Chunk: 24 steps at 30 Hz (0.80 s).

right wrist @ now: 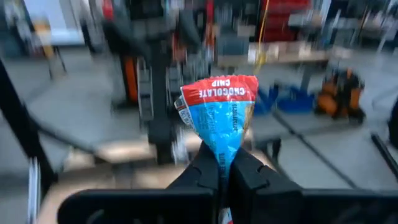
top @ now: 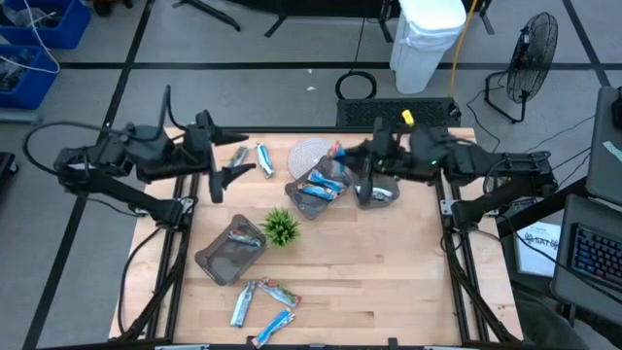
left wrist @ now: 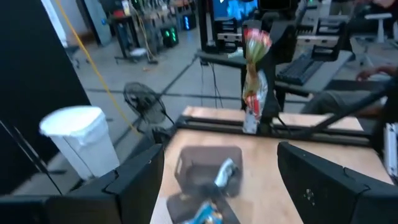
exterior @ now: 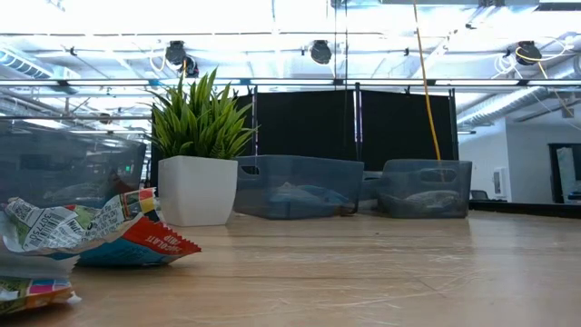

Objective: Pick and place Granola Bars by type
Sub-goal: Put the red granola bar into the bottom black bin

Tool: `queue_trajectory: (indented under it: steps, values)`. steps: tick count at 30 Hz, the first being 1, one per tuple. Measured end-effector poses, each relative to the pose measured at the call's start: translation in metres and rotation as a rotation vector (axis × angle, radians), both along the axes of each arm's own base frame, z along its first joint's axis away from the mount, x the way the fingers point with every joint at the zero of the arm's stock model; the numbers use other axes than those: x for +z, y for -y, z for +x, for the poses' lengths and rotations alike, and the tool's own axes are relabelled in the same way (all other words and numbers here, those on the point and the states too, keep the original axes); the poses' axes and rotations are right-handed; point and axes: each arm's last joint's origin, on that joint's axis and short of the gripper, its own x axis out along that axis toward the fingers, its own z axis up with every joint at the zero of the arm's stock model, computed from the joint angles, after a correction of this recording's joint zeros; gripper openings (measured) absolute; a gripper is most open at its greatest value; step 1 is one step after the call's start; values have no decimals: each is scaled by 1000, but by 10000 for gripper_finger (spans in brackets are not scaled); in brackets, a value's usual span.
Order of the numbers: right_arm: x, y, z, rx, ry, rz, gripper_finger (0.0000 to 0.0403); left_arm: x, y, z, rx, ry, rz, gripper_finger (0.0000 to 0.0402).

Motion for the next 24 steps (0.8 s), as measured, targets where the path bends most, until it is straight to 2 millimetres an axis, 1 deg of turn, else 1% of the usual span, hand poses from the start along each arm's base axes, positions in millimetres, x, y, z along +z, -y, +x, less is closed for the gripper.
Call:
queue_trajectory:
  steps: [2, 6, 9, 11, 14, 18, 21, 24]
  values:
    - [8, 2, 1, -5, 82, -9, 0, 2, -2, 1, -2, 17, 19, 310]
    - [19, 7, 1, -1, 193, -35, 0, 6, -4, 7, -17, 62, 33, 310]
    - [24, 11, 0, -14, 247, -30, 0, 10, -5, 11, -36, 109, 26, 310]
    - [25, 11, 5, -17, 275, -30, 0, 13, -6, 12, -53, 135, 35, 310]
    - [21, 11, 19, -1, 287, -34, 0, 15, -7, 16, -70, 153, 59, 310]
    - [15, 14, 47, 48, 255, -29, 0, 13, -10, 22, -102, 146, 49, 310]
    - [18, 17, 66, 70, 245, -33, 0, 11, -13, 25, -108, 135, 40, 310]
    - [24, 21, 80, 118, 257, -34, 0, 10, -14, 28, -127, 138, 32, 310]
